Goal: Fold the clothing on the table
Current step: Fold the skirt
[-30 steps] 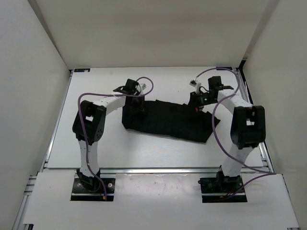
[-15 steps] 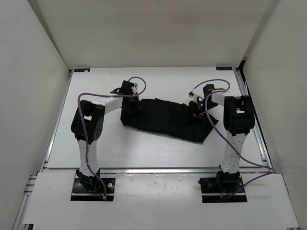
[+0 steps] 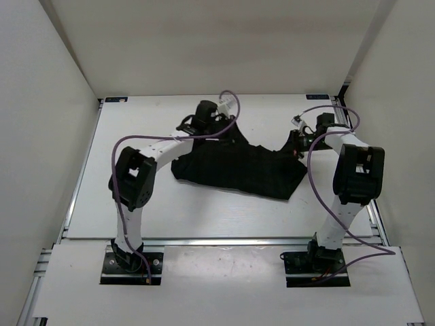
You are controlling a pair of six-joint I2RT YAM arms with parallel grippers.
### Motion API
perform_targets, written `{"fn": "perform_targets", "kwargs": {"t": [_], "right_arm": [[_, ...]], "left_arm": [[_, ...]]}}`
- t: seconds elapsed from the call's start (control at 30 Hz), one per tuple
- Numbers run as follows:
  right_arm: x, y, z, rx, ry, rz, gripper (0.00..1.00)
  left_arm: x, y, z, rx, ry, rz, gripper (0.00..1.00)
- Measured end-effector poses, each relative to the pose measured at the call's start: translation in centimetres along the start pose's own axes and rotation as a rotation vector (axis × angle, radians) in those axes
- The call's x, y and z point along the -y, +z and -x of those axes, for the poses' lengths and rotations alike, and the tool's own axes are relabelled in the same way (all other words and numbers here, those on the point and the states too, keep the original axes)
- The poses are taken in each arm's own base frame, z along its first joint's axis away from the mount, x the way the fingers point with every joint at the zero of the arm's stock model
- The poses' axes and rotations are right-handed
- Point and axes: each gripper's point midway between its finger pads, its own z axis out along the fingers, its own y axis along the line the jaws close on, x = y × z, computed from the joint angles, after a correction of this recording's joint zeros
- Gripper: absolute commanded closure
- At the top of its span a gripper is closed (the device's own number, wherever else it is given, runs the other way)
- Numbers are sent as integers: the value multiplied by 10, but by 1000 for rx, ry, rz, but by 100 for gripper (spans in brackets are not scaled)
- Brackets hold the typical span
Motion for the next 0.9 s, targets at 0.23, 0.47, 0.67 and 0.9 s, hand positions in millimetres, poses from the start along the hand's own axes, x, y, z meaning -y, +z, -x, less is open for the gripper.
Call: {"fn": "perform_targets", "kwargs": {"t": [0.23, 0.47, 0.67, 0.9], "right_arm": [[-8, 32, -32, -131, 7, 20, 100], [12, 36, -29, -158, 43, -15, 100], [19, 11, -16, -82, 59, -32, 100], [2, 11, -24, -85, 18, -9, 100]], "left_arm": [[45, 53, -115, -319, -264, -325, 100], [-22, 48, -180, -436, -495, -236, 100], [-29, 52, -156, -369, -483, -228, 100], [22, 37, -70, -182, -324, -293, 100]]}}
